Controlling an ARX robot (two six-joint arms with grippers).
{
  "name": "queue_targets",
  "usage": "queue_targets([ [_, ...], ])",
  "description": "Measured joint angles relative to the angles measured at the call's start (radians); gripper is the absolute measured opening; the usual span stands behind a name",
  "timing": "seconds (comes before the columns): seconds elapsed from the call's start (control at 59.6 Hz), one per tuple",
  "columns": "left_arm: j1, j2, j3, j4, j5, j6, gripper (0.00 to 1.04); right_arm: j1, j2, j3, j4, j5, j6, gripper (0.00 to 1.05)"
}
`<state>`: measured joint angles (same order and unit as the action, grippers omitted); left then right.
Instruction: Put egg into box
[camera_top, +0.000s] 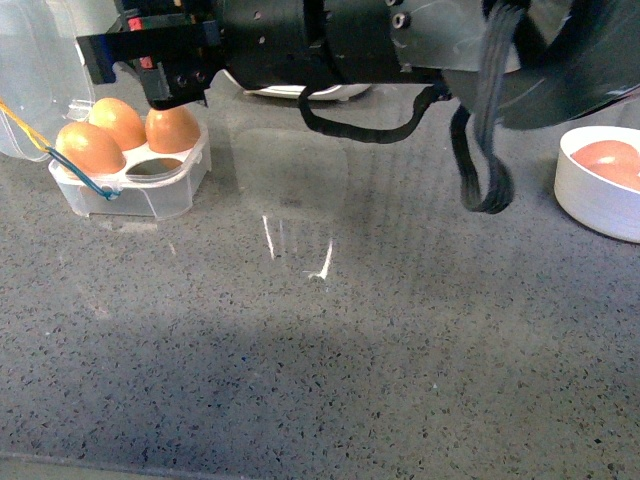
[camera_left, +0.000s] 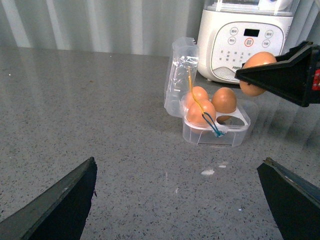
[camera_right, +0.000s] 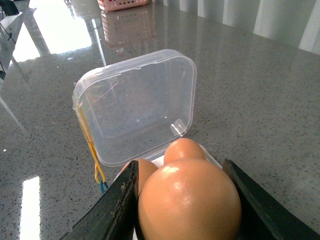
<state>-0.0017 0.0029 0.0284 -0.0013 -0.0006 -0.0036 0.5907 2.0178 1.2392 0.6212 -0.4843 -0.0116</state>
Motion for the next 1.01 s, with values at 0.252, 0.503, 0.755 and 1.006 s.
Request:
queue_targets([
  [0.252, 0.0, 0.0, 0.0, 0.0, 0.0, 0.0, 0.98, 0.022, 0.06, 0.051, -0.005, 0.033, -0.002, 0.43],
  [0.503, 0.0, 0.0, 0.0, 0.0, 0.0, 0.0, 0.98, 0.041, 0.087, 0.092, -0.019, 0.039, -0.003, 0.43],
  [0.755, 0.0, 0.0, 0.0, 0.0, 0.0, 0.0, 0.98, 0.056, 0.092, 0.101, -0.027, 0.045, -0.013, 0.43],
  [1.006, 0.0, 0.0, 0.0, 0.0, 0.0, 0.0, 0.98, 0.051, 0.093, 0.101, -0.033, 0.05, -0.036, 0.65],
])
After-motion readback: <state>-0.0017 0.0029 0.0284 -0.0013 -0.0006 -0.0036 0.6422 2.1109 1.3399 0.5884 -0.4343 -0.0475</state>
